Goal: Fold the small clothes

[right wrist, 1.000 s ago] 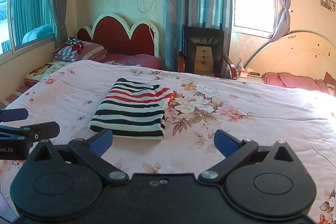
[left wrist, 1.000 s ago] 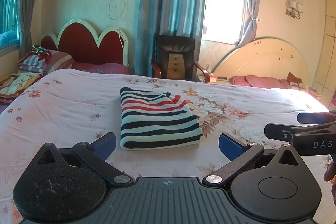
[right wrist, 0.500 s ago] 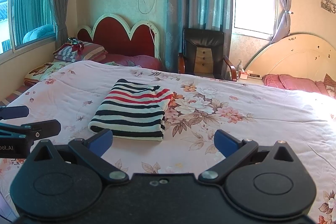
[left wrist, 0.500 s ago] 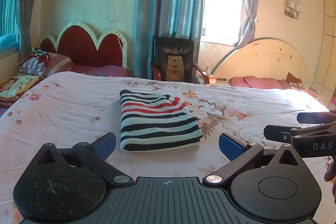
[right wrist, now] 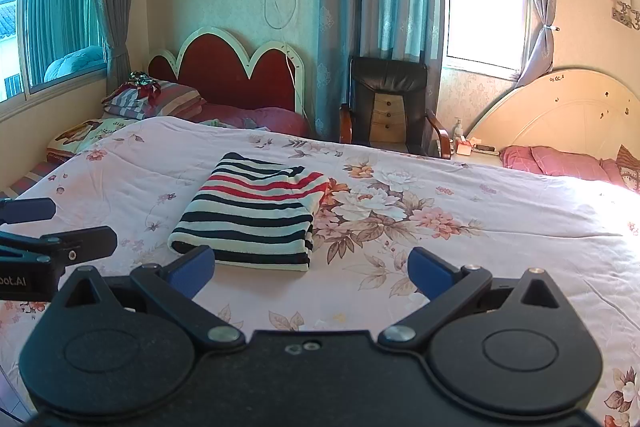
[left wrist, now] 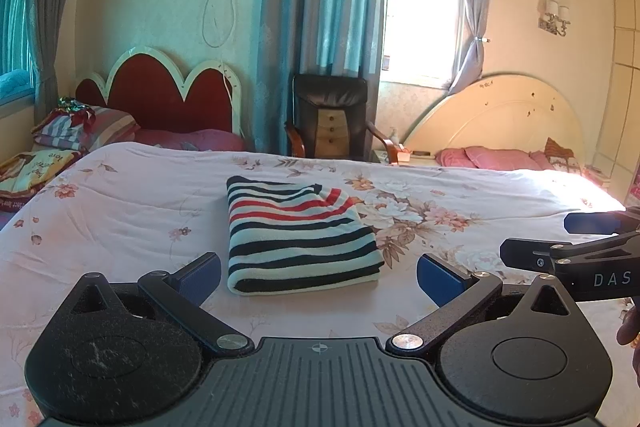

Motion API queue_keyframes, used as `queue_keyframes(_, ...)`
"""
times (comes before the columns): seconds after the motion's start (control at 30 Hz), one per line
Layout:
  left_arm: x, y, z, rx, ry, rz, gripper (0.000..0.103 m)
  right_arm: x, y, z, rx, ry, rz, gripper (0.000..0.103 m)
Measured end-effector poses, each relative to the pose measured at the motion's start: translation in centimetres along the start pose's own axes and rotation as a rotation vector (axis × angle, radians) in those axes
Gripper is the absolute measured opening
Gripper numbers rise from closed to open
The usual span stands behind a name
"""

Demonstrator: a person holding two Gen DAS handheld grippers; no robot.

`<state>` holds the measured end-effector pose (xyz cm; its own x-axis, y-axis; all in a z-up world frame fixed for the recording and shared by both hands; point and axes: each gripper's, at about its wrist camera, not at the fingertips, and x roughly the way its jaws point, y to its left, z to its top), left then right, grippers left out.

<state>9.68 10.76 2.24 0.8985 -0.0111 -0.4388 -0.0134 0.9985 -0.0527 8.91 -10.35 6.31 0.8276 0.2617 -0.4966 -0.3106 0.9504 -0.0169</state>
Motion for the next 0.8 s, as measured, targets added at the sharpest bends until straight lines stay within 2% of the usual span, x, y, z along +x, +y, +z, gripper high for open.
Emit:
queue_keyframes(0.53, 0.12, -0.01, 0.49, 0.023, -0.033, 0.004, 0.103, -0.13, -0.04, 0.18, -0.006, -0.004, -0.001, 0.102)
queue_keyframes(0.8, 0.22, -0.36, 0.38, 0.019, -0.017, 0.008, 0.103, -0.03, -0.20, 0.45, -0.010, 0.002, 0.007, 0.102)
